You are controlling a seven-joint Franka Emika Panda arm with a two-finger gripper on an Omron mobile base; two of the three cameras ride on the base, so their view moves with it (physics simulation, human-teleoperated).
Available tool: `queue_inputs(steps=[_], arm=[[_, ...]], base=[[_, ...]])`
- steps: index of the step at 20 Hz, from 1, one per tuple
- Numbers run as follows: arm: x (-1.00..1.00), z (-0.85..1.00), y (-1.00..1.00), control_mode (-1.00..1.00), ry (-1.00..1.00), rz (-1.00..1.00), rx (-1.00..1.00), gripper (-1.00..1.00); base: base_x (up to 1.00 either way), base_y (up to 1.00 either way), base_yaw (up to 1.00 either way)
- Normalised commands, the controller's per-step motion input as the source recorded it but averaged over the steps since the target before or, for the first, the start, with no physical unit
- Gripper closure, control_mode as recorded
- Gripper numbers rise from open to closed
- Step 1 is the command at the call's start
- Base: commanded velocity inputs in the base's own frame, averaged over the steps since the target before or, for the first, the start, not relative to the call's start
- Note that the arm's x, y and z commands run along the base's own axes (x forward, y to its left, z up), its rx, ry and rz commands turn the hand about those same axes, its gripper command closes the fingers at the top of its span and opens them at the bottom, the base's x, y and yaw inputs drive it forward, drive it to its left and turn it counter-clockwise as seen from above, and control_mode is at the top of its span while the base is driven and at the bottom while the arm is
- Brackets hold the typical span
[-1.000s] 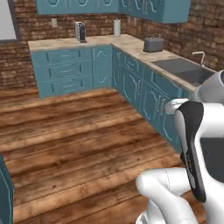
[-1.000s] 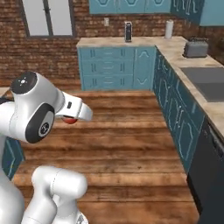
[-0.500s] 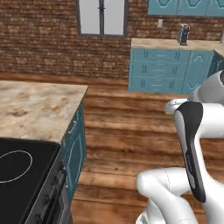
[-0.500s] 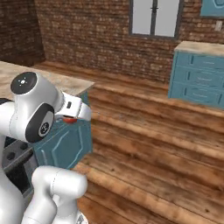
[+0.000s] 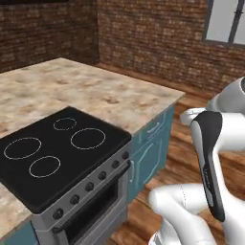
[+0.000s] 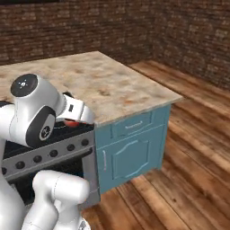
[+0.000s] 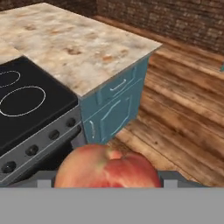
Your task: Pick the peach and mango from the fridge and place them on the plate next to the blender to make a fruit smoothie.
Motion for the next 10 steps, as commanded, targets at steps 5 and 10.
queue_inputs(steps=[5,10], arm=[[0.00,0.00,0.00,1.00,0.00,0.00,0.00,1.00],[0.00,0.00,0.00,1.00,0.00,0.00,0.00,1.00]], base=[[-0.07,0.15,0.97],[-0.06,0.26,0.99]])
